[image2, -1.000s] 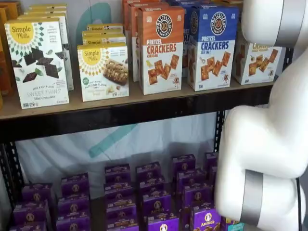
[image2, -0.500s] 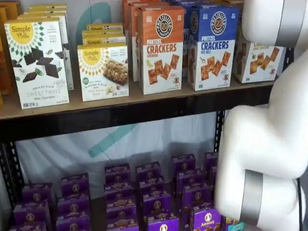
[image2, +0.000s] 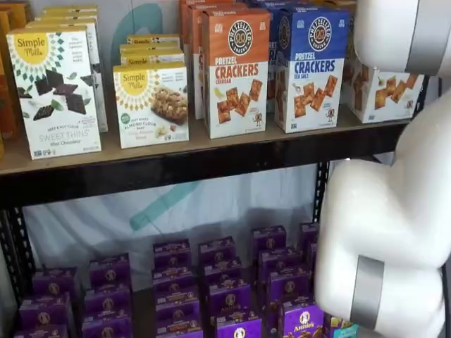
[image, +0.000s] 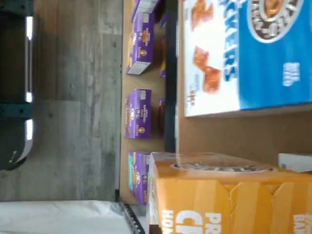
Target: Retrieve the yellow and white box located on the top shelf, the sixth one from the left
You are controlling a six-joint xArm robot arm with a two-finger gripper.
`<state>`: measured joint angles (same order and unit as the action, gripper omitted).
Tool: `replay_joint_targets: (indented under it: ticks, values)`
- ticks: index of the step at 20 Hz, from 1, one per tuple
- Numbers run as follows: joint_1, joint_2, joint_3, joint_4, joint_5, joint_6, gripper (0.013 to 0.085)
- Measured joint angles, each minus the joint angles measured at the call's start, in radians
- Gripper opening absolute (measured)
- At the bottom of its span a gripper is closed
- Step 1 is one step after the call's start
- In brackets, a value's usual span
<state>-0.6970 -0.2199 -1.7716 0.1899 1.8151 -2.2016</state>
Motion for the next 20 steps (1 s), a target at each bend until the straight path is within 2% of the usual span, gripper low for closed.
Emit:
replay_joint_targets:
  ticks: [6, 10, 13, 20]
  values:
    - [-0.017, -0.123, 0.121, -0.034, 0.030, -0.027, 0.0570]
    - [-0.005, -0.199, 0.193, -0.051, 0.064, -0.019, 0.0570]
    - [0.018, -0.247, 0.232, -0.057, 0.099, 0.005, 0.0570]
    - [0.103, -0.318, 0.281, -0.072, 0.174, 0.089, 0.0570]
